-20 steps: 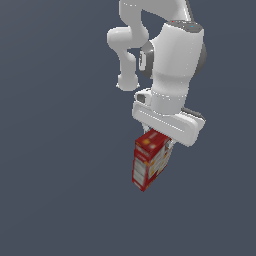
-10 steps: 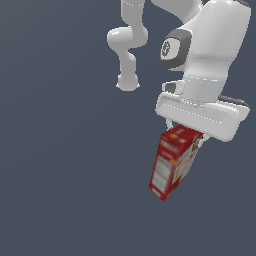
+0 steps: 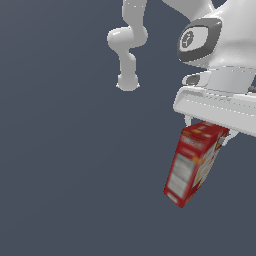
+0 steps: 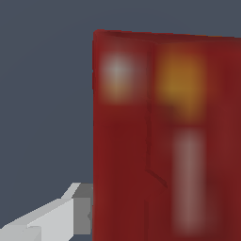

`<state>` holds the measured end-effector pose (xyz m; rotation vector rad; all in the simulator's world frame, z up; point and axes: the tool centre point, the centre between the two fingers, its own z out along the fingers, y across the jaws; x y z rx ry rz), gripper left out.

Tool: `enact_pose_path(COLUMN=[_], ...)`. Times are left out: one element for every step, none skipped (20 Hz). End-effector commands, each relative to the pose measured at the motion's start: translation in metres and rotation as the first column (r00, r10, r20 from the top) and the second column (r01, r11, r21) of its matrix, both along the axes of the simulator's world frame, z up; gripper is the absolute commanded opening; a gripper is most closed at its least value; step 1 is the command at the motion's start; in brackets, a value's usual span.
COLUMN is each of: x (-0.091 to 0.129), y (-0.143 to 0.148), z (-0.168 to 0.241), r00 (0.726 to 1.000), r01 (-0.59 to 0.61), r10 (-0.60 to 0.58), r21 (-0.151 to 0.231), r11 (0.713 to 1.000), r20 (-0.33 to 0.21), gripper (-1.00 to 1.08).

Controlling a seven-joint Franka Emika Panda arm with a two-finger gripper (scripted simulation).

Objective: Pick up the object and move it to a goal position.

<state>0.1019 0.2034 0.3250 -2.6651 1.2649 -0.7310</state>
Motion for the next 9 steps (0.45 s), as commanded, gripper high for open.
enact_pose_path(x=[0.0025,0.0032,0.0037,0.0041,0.0045,0.0048,0.0049,0.005,0.0049], y=[0.006,0.0078,0.0093,0.0105,0.0113,0.0118,0.0121,0.0118,0.0116], z=[0.0053,0.0065,0.0075,0.0082,0.0088,0.0091,0.0091,0.0092,0.0094], r00=[1.0,1.0,1.0,1.0,0.999,0.999,0.999,0.999,0.999], r01=[0.009,0.011,0.013,0.014,0.015,0.016,0.016,0.016,0.016], r10=[-0.009,-0.011,-0.013,-0.014,-0.015,-0.016,-0.016,-0.016,-0.016], r21=[-0.003,-0.004,-0.004,-0.005,-0.006,-0.006,-0.006,-0.007,-0.007], r11=[1.0,1.0,1.0,1.0,1.0,1.0,1.0,1.0,1.0], r20=[0.017,0.021,0.024,0.026,0.028,0.029,0.029,0.029,0.029], gripper=[-1.0,-1.0,-1.0,-1.0,-1.0,-1.0,-1.0,-1.0,-1.0])
